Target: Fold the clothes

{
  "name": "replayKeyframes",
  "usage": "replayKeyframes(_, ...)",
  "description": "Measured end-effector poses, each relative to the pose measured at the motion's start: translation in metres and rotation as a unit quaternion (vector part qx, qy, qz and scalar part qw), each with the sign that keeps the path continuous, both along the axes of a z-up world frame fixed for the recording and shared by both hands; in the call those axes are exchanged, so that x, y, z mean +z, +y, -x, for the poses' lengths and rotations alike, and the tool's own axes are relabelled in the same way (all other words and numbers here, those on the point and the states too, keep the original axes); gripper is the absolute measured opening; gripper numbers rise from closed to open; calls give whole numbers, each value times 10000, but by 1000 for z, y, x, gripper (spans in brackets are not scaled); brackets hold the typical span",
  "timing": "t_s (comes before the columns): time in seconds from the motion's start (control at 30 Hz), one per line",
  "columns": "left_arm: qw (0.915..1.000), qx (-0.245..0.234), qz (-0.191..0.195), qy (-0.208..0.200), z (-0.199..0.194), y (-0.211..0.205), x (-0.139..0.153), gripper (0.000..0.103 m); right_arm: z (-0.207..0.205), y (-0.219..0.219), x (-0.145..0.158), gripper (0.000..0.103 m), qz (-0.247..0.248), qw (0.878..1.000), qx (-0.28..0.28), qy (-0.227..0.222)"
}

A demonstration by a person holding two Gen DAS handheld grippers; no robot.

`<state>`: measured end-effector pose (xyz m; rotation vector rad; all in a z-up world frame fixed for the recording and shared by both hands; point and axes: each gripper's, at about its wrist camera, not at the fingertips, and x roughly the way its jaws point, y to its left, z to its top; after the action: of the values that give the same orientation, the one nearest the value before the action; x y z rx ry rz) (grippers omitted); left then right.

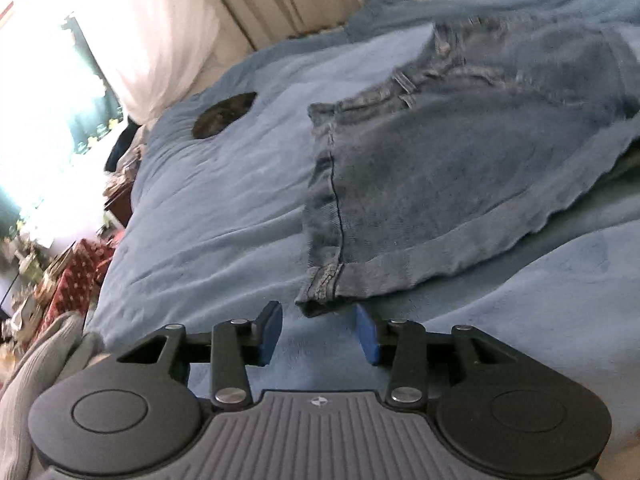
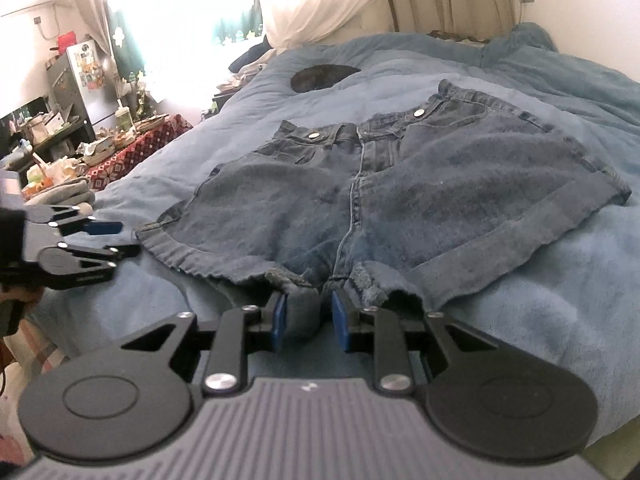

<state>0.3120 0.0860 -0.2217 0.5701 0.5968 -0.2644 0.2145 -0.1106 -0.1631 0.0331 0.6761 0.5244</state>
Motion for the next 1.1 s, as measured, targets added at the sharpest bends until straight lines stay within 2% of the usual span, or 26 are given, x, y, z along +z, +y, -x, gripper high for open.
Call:
replayKeyframes(0.1, 10000, 11, 39, -75, -6, 2, 1, 40, -2, -1, 0, 27, -16, 10000, 13, 2)
replayKeyframes(0.3, 9923, 305, 1162, -291, -11, 21, 25, 40, 0, -1, -2, 28, -43, 10000, 58, 22)
replayKeyframes(0.4, 9897, 463, 1345, -170, -20, 24, 25, 40, -1, -1, -3, 28, -38, 10000, 69, 53)
replayKeyframes(0.57, 9824, 398, 1824, -6, -21, 29, 32, 40, -1, -1, -2, 28, -12, 10000, 87, 37)
replayKeyframes(0.83, 9852, 464, 1599, 402, -35, 26, 17, 40, -3, 1, -5, 28, -11, 9999, 104, 109)
replayKeyframes(1.1, 9869, 467, 1430, 587, -38, 27, 9, 40, -3, 1, -11, 28, -27, 9997, 121, 188)
